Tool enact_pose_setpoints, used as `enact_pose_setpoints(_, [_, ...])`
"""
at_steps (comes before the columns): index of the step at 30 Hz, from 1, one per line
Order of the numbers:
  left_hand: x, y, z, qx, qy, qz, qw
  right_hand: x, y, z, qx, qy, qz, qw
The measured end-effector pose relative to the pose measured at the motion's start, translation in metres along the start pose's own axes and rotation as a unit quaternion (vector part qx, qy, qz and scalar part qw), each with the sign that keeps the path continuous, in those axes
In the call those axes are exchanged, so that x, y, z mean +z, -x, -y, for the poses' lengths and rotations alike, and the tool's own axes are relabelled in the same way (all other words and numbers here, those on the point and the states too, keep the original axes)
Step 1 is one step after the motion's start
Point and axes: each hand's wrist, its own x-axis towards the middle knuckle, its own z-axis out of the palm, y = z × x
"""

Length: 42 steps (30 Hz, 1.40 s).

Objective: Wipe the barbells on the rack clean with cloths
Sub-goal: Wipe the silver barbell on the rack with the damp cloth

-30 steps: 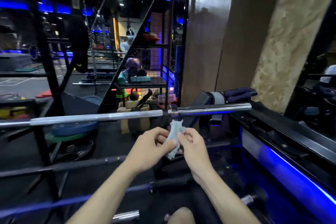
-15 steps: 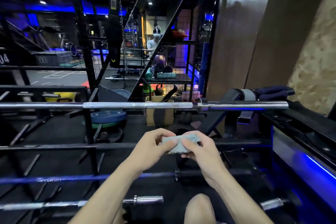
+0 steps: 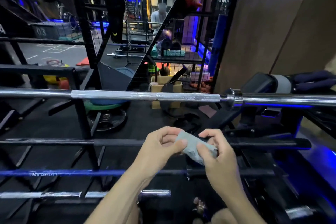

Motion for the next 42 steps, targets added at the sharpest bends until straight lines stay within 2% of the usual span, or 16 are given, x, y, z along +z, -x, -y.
enact_pose_setpoints(3, [0.0, -0.025, 0.006, 0.002, 0.011, 0.018, 1.0, 0.003, -0.018, -0.012, -0.044, 0.045, -0.008, 0.998])
enact_pose_setpoints(8, [0.003, -0.062, 0.014, 0.005, 0.058, -0.012, 0.998, 0.007, -0.038, -0.033, -0.113, 0.111, 0.012, 0.987])
enact_pose_setpoints(10, [0.006, -0.072, 0.018, -0.014, 0.081, -0.003, 0.997, 0.013, -0.045, -0.038, -0.114, 0.145, -0.014, 0.983])
enact_pose_setpoints(13, [0.003, -0.086, 0.029, 0.005, 0.071, 0.038, 0.997, 0.019, -0.055, -0.045, -0.113, 0.169, -0.075, 0.976])
enact_pose_setpoints(17, [-0.005, -0.098, 0.037, 0.031, 0.056, 0.121, 0.991, 0.012, -0.068, -0.051, -0.024, 0.106, -0.099, 0.989])
enact_pose_setpoints(19, [-0.005, -0.104, 0.038, 0.037, 0.041, 0.091, 0.994, 0.007, -0.077, -0.045, -0.029, 0.071, -0.121, 0.99])
enact_pose_setpoints(21, [-0.002, -0.11, 0.037, 0.025, 0.07, 0.042, 0.996, 0.001, -0.086, -0.035, -0.058, 0.074, -0.151, 0.984])
enact_pose_setpoints(28, [0.011, -0.127, 0.025, 0.002, 0.221, -0.082, 0.972, -0.016, -0.116, -0.001, -0.097, 0.189, -0.214, 0.953])
enact_pose_setpoints(32, [0.016, -0.129, 0.019, -0.021, 0.249, -0.098, 0.963, -0.011, -0.131, 0.006, -0.09, 0.289, -0.199, 0.932])
enact_pose_setpoints(37, [0.013, -0.127, 0.014, -0.04, 0.23, -0.099, 0.967, 0.013, -0.137, 0.006, -0.073, 0.303, -0.181, 0.933])
enact_pose_setpoints(42, [0.006, -0.129, 0.013, -0.046, 0.22, -0.089, 0.97, 0.038, -0.14, 0.018, -0.158, 0.332, -0.118, 0.922])
